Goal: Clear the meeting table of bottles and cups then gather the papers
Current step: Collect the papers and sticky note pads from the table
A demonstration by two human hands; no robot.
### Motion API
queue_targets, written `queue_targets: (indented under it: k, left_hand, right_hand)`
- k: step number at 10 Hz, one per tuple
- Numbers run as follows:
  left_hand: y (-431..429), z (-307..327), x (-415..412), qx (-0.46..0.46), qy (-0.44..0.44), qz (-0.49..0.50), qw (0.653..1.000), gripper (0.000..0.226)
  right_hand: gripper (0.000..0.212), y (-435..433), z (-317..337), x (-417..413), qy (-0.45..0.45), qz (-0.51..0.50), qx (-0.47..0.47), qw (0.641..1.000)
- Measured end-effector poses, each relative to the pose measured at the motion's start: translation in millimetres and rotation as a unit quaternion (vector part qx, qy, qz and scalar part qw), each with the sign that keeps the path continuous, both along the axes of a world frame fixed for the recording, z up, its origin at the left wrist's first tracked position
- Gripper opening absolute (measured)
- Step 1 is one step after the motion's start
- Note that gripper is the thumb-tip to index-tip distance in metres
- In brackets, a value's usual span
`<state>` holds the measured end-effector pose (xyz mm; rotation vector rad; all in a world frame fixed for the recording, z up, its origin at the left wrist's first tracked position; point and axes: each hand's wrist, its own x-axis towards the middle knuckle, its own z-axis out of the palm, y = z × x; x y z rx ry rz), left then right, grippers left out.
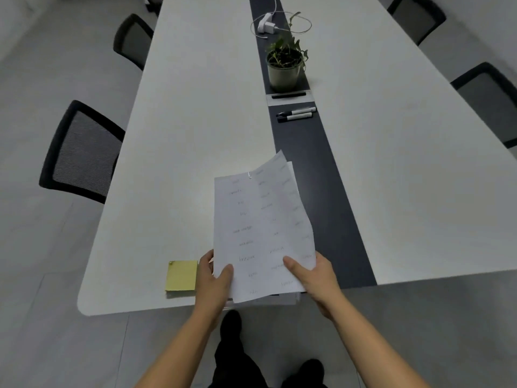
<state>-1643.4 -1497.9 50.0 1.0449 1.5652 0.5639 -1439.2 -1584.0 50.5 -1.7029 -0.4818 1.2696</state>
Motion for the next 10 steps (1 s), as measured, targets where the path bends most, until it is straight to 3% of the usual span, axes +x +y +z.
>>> queue_targets:
  k: [1,2,3,4,5,7,8,9,10]
  left_hand:
    - [10,-31,-3,-0.037,0.048,-0.034,0.998,0.051]
    - [15,-53,-9,-0.064,0.124,-0.068,0.988,0.048]
    - [16,-55,-13,-0.031,0.162,-0.067,0.984,0.043]
    - [15,-63,-18,-0.063,0.174,-0.043,0.982,0.058]
    - [9,-75,-21,-0.092,0.133,-0.055,0.985,0.055]
    - [7,-62,-27,-0.055,0.111,-0.145,0.982,0.029]
    - [8,-61,-41,0.003,0.159,-0.241,0.957,0.037]
    - [6,-66,-68,0.053,0.218,-0.323,0.919,0.05]
    - [0,-67,-85,0.093,0.202,-0.356,0.908,0.045]
  right_hand:
    - [0.076,13,-33,-2,-0.058,0.091,-0.09,0.99]
    - [0.089,15,-57,-2,-0.121,0.158,-0.174,0.964]
    - [0.069,14,-59,-3,-0.185,0.113,-0.206,0.954]
    - [0.063,15,-63,-3,-0.193,0.074,-0.23,0.951]
    - [0.051,18,-67,-18,-0.193,0.117,-0.228,0.947]
    - [0.053,14,-62,-34,-0.214,0.165,-0.24,0.932]
    - [0.066,24,-31,-14,-0.242,0.18,-0.225,0.927]
    - [0.062,54,56,9,-0.27,0.125,-0.087,0.951]
    - [0.044,55,199,25,-0.223,0.024,0.211,0.951]
